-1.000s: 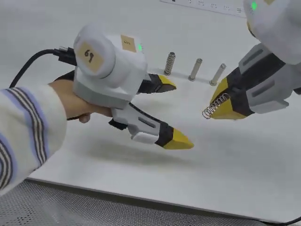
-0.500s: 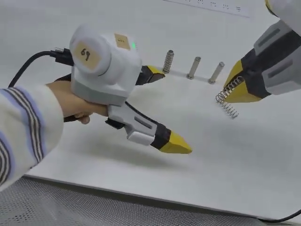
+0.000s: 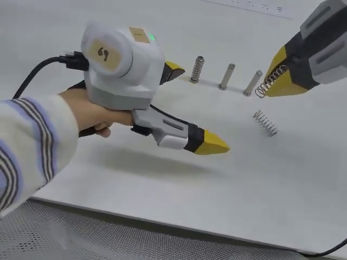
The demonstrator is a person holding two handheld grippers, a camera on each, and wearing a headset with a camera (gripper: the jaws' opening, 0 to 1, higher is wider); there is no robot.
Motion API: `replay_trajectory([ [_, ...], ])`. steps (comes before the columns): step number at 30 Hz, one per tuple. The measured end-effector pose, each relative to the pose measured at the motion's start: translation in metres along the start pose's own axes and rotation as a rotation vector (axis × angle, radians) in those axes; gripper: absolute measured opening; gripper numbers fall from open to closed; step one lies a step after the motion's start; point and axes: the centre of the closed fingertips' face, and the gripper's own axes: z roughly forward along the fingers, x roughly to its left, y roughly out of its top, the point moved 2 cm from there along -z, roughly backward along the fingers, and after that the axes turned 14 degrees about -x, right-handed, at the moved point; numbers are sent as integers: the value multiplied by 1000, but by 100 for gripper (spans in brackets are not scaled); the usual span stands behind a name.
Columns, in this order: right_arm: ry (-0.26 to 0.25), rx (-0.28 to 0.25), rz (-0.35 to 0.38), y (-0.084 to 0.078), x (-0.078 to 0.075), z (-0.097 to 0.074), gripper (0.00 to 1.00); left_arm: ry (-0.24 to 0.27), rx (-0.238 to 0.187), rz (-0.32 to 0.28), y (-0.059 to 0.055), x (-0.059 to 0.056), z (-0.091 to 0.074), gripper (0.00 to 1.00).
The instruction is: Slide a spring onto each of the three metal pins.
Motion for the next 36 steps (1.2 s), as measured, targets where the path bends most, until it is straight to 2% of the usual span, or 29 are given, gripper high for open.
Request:
replay_trajectory([
  [5,-2,1,-6,2,-11,-3,8,6,10,7,-1,2,-1,98],
  [10,6,0,-13,5,-21,-4,8,22,-8,-19,3,5,-2,98],
  [15,20,16,-26,3,-34,-1,8,32,-11,-20,5,8,-3,98],
  [20,6,24,-43,1,-51,7,8,24,-17,-6,5,8,-4,98],
  [32,18,28,-46,1,-73,23,8,41,15,-10,-2,11,-6,98],
  [36,18,37,-42,-3,-80,29,8,43,28,-30,-5,11,-6,98],
])
